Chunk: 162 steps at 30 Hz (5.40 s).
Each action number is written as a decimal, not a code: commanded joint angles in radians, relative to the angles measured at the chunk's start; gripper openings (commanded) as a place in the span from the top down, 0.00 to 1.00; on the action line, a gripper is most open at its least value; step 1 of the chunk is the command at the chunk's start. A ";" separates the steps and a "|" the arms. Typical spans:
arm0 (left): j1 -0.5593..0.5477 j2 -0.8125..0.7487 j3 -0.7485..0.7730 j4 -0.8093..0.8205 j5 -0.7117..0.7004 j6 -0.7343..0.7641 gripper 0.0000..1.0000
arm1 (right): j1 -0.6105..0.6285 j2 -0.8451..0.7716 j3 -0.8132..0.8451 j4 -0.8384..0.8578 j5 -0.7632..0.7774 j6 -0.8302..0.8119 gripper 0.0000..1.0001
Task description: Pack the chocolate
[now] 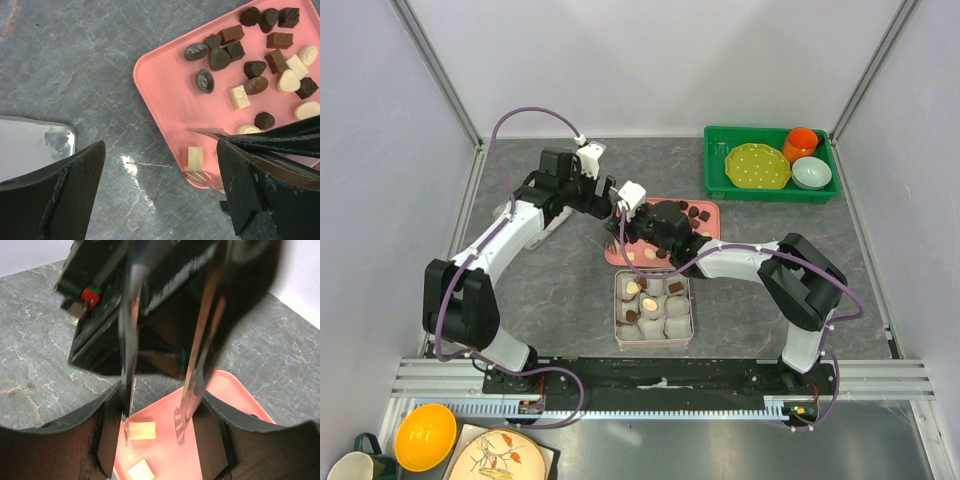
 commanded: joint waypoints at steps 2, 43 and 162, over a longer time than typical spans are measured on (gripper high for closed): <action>-0.045 -0.060 0.004 -0.026 0.062 0.021 0.01 | -0.003 -0.040 0.064 -0.011 -0.026 -0.038 0.38; 0.217 -0.259 -0.011 -0.142 0.017 0.030 0.01 | -0.010 0.031 0.108 -0.010 -0.029 -0.013 0.44; 0.277 -0.299 -0.355 -0.033 0.005 0.208 0.01 | -0.098 0.003 0.090 0.105 0.219 0.062 0.48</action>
